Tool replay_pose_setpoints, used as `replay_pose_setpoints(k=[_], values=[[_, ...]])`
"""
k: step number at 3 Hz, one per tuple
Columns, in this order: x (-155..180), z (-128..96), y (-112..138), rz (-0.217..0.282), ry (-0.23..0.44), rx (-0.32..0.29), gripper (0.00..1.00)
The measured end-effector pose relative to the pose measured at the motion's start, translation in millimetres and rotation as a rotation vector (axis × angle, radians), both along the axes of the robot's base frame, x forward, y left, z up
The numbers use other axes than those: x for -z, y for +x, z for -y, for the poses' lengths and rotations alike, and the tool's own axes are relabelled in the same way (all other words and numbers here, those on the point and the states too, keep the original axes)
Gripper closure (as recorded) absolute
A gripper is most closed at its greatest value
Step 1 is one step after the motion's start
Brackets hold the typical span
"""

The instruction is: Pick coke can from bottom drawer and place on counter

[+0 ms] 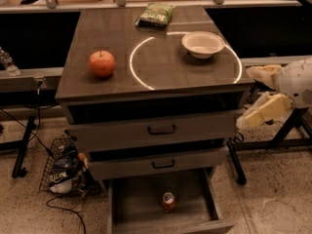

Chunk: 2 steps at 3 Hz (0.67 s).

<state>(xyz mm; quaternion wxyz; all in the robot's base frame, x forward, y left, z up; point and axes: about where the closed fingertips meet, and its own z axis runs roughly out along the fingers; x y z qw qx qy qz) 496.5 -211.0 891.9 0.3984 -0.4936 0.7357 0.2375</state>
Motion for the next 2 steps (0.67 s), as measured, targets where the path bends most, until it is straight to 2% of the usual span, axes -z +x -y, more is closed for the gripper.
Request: replay_pose_setpoints(k=[1,2], values=[[10.8,-4.1,-4.2,0.018,0.024,-0.006,0.00],[61.6,-5.8,-9.8,0.047,0.063,0.002,0.00]])
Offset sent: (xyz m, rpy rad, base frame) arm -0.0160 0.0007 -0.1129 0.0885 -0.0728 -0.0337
